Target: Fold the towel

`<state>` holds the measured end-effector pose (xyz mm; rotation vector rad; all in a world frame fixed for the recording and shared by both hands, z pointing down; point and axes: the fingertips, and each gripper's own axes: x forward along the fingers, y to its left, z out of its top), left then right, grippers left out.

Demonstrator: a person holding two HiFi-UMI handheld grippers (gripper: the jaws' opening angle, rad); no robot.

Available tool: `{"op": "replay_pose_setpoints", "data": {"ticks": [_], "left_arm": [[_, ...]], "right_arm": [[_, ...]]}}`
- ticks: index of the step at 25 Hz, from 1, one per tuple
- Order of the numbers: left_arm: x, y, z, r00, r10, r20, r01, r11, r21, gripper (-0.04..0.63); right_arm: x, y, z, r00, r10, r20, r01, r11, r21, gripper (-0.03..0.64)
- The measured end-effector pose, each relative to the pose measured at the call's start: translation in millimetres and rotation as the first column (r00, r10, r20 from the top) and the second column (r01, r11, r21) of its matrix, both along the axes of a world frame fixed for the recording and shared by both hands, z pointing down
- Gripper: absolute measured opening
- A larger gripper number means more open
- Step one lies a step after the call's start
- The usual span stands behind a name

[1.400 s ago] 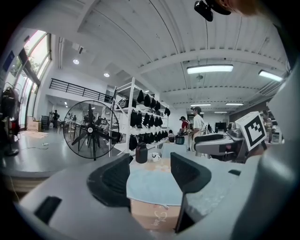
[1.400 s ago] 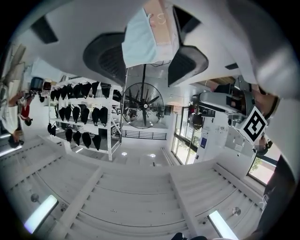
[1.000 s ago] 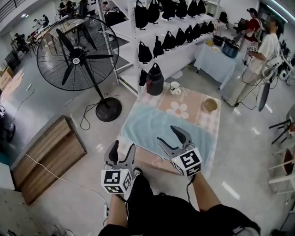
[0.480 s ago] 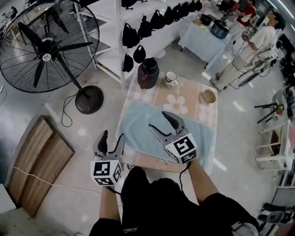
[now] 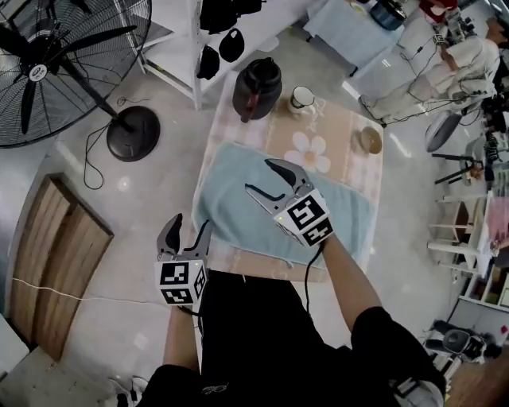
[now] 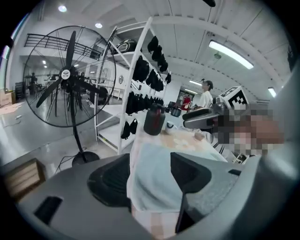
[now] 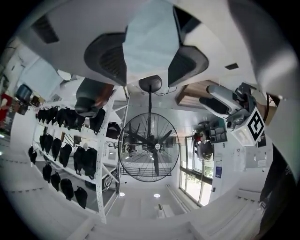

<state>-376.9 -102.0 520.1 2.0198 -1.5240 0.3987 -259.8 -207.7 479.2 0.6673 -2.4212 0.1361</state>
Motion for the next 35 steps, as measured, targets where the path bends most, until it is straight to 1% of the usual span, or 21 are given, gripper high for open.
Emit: {"op": "replay_pose_setpoints", "data": {"ticks": [3,7,10,14,18,21,24,30,31,33,34,35], "left_arm": [[-3,-1,29,0.998,-0.059,-0.033,0.056,0.996,-0.071,0.255],[-5,-2,63,0.992,-0.112,-0.05,0.102,0.98,-0.172,0.255],[-5,-7,89,0.99,-0.127,-0.059,0.111,0.967,-0.228,0.255],[-1,-6,118,0.989,-0.133,-0.06,0.109,0.949,-0.296,0.255],[-4,-4,141,0.986,-0.159,-0.042,0.136,0.932,-0.335,0.249],[-7,1,152,0.985,-0.17,-0.03,0.148,0.922,-0.358,0.245],[-3,6,160,0.985,-0.169,-0.035,0.143,0.912,-0.383,0.247],[2,7,172,0.989,-0.139,-0.043,0.108,0.898,-0.427,0.245],[3,8,173,0.991,-0.129,-0.046,0.097,0.897,-0.432,0.245],[7,11,176,0.993,-0.106,-0.052,0.072,0.892,-0.446,0.228],[8,12,177,0.993,-0.101,-0.057,0.064,0.89,-0.451,0.204],[10,14,177,0.993,-0.102,-0.065,0.062,0.889,-0.453,0.133]], "right_arm": [[-8,-14,26,1.0,-0.02,-0.006,0.019,0.999,-0.05,0.259],[-12,-37,67,0.997,-0.037,-0.061,0.03,0.994,-0.108,0.259],[-22,-58,96,0.993,-0.066,-0.099,0.053,0.99,-0.129,0.259],[-36,-74,130,0.987,-0.12,-0.11,0.098,0.978,-0.183,0.259],[-47,-91,163,0.974,-0.166,-0.152,0.135,0.971,-0.197,0.259],[-57,-100,179,0.968,-0.188,-0.164,0.153,0.967,-0.204,0.259],[-60,-103,194,0.959,-0.205,-0.194,0.161,0.962,-0.218,0.259],[-62,-108,221,0.93,-0.23,-0.286,0.162,0.956,-0.243,0.256],[-62,-107,223,0.925,-0.237,-0.296,0.166,0.955,-0.245,0.248],[-61,-106,224,0.919,-0.25,-0.304,0.178,0.953,-0.246,0.156],[-61,-104,223,0.918,-0.258,-0.303,0.186,0.951,-0.247,0.111],[-60,-102,222,0.916,-0.265,-0.301,0.193,0.95,-0.247,0.071]]}}
